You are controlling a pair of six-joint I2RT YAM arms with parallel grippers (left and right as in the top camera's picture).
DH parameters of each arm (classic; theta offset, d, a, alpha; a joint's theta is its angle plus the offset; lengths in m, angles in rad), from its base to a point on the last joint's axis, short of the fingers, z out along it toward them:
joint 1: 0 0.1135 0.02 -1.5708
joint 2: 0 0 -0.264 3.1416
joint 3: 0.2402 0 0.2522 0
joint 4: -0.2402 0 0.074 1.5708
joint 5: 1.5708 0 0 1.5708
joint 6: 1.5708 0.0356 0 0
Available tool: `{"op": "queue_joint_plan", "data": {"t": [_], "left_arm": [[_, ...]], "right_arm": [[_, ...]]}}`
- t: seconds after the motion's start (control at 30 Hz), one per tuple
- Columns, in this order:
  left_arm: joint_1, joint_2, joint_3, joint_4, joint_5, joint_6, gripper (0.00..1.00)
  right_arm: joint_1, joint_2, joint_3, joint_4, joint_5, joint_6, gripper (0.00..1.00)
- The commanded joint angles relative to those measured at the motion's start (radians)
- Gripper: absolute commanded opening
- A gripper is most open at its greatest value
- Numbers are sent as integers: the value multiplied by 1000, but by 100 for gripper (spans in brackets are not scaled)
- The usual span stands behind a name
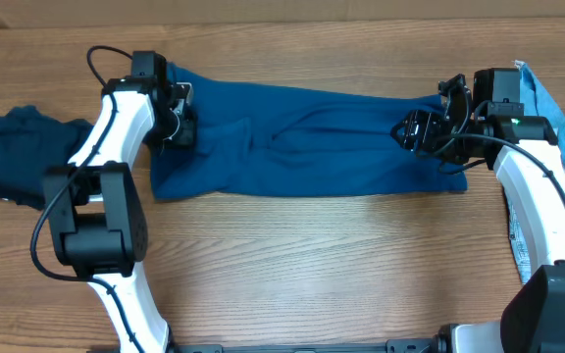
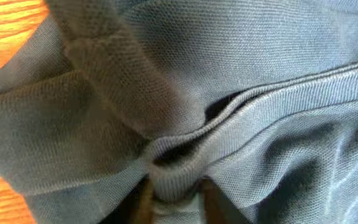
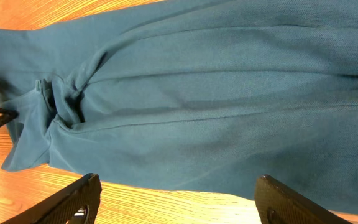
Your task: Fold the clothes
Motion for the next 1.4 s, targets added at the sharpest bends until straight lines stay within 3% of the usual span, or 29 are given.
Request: {"op": "queue_joint_plan", "data": {"t": [0.0, 0.07, 0.27, 0.53, 0.7, 0.8, 0.93, 1.0, 1.1, 1.27, 1.37], "left_arm": [[-2, 7, 13, -4, 17, 26, 11], [0, 5, 51, -39, 3, 24, 5], [-1, 5, 258, -153, -14, 48, 7], [-8, 14, 284, -31, -7, 70, 18], [-8, 66, 284, 32, -5, 70, 17], [-10, 74, 285, -10, 37, 62, 11], [2, 5, 286, -174, 38, -81, 47], [2, -5, 286, -232, 69, -80, 49], [0, -5, 286, -340, 84, -72, 44], [2, -1, 273, -362, -35, -86, 56], [12, -1, 213, -277, -90, -118, 65]], "right_arm": [[0, -14, 21, 5, 12, 0, 83], [0, -14, 21, 5, 12, 0, 83], [0, -14, 21, 5, 11, 0, 83], [0, -14, 21, 6, 11, 0, 83], [0, -14, 21, 7, 12, 0, 83], [0, -14, 21, 4, 20, 0, 83], [0, -14, 21, 6, 26, 0, 91], [0, -14, 21, 6, 26, 0, 91], [0, -14, 21, 6, 26, 1, 91], [0, -14, 21, 4, 25, 5, 91], [0, -14, 21, -16, 23, 5, 91]]}}
